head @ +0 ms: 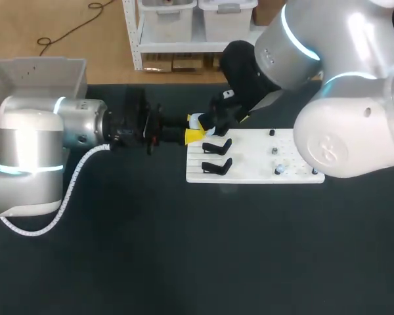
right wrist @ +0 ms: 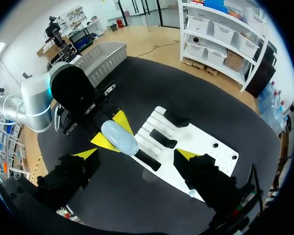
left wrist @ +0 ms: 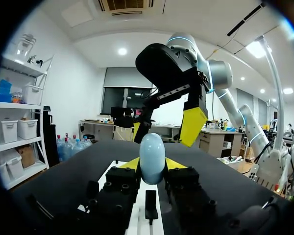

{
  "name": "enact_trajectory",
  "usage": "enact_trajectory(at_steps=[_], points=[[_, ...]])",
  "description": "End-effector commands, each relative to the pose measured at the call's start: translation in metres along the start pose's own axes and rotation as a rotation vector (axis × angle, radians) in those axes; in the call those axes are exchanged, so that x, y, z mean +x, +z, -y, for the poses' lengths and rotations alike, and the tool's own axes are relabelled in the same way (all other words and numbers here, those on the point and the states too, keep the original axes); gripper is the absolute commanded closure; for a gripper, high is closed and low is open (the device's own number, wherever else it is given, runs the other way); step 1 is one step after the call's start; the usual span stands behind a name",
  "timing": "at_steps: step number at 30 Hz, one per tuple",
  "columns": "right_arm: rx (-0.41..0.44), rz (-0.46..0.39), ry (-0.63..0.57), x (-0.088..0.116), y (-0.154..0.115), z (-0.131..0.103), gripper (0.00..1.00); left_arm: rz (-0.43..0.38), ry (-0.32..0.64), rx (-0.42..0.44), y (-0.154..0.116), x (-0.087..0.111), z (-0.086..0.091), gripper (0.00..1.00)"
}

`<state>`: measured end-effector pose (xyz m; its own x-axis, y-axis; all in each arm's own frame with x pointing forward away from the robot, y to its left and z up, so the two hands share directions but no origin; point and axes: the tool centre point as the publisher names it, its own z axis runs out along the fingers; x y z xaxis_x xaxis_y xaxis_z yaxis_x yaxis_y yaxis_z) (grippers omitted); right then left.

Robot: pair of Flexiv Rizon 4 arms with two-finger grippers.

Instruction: Pick up each earbud case from the left stands, insert the matching earbuds, close the lid, and place the case in the box.

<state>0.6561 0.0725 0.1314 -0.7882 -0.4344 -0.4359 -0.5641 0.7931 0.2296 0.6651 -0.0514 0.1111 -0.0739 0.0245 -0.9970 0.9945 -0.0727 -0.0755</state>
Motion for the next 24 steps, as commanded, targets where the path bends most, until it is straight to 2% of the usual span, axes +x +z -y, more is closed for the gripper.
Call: enact_trajectory(at_steps=[1,14,24], points=[[0.009,-0.003,0.003,-0.001,0.003,0.001,0.00,0.001,0.002,-0.002,0.000,0.001,0.001,1.00],[0.016,-0.017,0.017,-0.012,0.011,0.009,0.00,0.001,0.002,-0.002,0.000,0.001,0.001,1.00],[0.039,0.013,0.020,-0.022,-0.001,0.015,0.00,0.001,0.002,-0.002,0.000,0.001,0.001,1.00]])
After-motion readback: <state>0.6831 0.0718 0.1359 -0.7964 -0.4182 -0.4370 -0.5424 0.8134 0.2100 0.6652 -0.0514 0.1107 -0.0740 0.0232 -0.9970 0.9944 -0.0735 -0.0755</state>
